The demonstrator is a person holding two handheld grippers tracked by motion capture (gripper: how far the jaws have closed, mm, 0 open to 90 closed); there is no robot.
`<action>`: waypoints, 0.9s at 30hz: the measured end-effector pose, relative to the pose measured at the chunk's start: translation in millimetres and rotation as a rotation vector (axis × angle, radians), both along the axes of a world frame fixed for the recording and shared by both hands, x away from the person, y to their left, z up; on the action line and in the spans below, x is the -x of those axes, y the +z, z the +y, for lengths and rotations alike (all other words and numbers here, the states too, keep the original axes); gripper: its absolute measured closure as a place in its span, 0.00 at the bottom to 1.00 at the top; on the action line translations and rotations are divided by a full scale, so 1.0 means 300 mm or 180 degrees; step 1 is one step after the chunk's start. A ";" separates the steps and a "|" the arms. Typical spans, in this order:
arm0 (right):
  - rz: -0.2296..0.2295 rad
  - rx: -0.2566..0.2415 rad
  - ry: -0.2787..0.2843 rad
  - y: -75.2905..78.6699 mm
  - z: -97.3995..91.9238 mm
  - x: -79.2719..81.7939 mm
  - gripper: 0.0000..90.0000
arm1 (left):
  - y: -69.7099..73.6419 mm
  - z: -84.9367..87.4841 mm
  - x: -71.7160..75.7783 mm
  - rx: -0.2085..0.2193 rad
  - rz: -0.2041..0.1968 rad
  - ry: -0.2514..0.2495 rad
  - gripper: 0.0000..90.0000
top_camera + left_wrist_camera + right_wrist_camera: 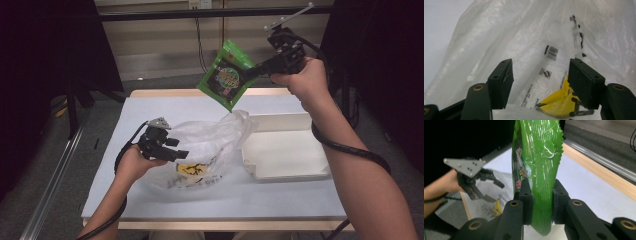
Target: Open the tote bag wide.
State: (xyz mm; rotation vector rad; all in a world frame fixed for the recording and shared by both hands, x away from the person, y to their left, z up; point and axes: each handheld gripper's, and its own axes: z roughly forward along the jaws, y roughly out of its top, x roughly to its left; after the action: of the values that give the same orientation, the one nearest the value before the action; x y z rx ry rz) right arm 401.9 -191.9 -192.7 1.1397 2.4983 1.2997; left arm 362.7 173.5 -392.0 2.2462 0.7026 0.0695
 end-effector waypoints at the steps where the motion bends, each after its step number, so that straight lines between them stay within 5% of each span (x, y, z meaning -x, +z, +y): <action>1: -0.0014 0.0007 -0.0040 0.000 -0.013 0.000 0.84 | 0.000 0.000 -0.001 -0.0013 -0.0006 -0.0008 0.41; 3: -0.0064 0.0107 -0.0133 -0.002 -0.034 0.003 0.84 | -0.003 -0.001 -0.001 -0.0027 -0.0002 -0.0014 0.41; 13: 0.0069 -0.0028 -0.0493 -0.057 -0.164 -0.003 0.84 | -0.065 -0.002 -0.021 -0.0267 0.0105 0.0013 0.49; 14: 0.0072 -0.0010 -0.0545 -0.063 -0.176 -0.005 0.84 | -0.068 0.004 -0.027 -0.0379 0.0082 -0.0067 0.50; 16: 0.0026 0.0168 -0.0669 -0.074 -0.197 -0.007 0.84 | -0.086 -0.001 -0.026 -0.0371 0.0131 0.0024 0.54; 21: 0.0073 0.0215 -0.0857 -0.115 -0.261 -0.011 0.84 | -0.121 0.014 -0.039 -0.0472 0.0159 0.0110 0.61; 27: 0.0115 0.0560 -0.0760 -0.186 -0.288 -0.013 0.84 | -0.050 0.049 -0.037 -0.0367 0.0070 0.0024 0.54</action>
State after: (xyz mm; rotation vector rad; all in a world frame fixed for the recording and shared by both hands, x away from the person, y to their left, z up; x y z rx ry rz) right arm 405.8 -278.2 -248.7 1.3770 2.3550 0.9864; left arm 373.8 188.1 -406.9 2.3576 0.7357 0.0913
